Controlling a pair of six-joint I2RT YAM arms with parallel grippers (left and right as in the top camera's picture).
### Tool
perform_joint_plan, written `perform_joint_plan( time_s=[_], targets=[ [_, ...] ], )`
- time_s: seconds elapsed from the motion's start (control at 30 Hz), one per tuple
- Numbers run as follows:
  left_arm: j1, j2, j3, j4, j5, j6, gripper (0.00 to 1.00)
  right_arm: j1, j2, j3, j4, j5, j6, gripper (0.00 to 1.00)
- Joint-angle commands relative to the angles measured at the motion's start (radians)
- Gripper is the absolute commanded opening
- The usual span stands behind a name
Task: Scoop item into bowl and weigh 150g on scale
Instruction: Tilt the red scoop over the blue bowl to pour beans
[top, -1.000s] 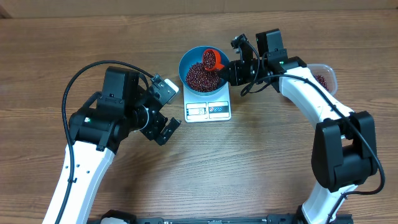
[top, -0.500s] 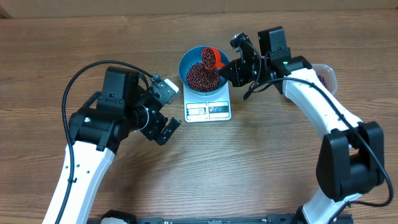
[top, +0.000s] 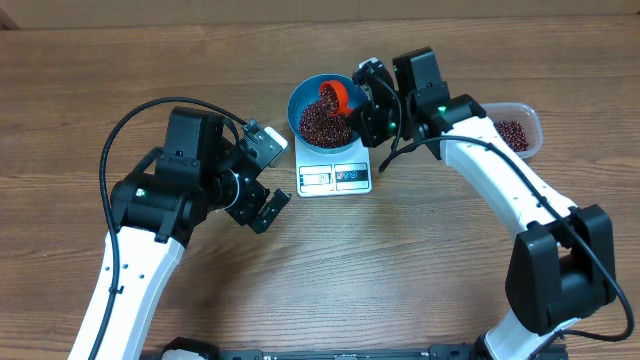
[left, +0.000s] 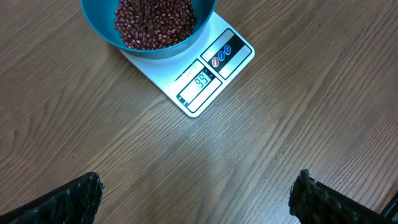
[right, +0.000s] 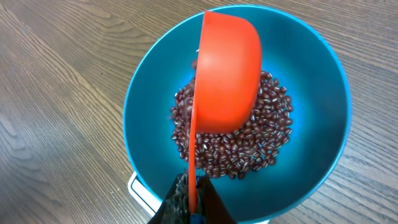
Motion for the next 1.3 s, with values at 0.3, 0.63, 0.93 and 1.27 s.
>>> perform_joint_plan(
  time_s=[0.3,0.63,0.93,1.27],
  targets=[
    [-0.002,0.005,0.026,0.001,0.001,0.001,1.00,0.001,-0.053,0.005,0.003,0.027,-0.015,0.04],
    [-0.002,0.005,0.026,0.001,0.001,0.001,1.00,0.001,-0.053,0.005,0.004,0.028,-0.075,0.04],
    [-0.002,0.005,0.026,0.001,0.001,0.001,1.00,0.002,-0.053,0.005,0.005,0.088,-0.109,0.04],
    [-0.002,0.005,0.026,0.001,0.001,0.001,1.00,0.002,-0.053,0.005,0.008,0.091,-0.112,0.04]
  ],
)
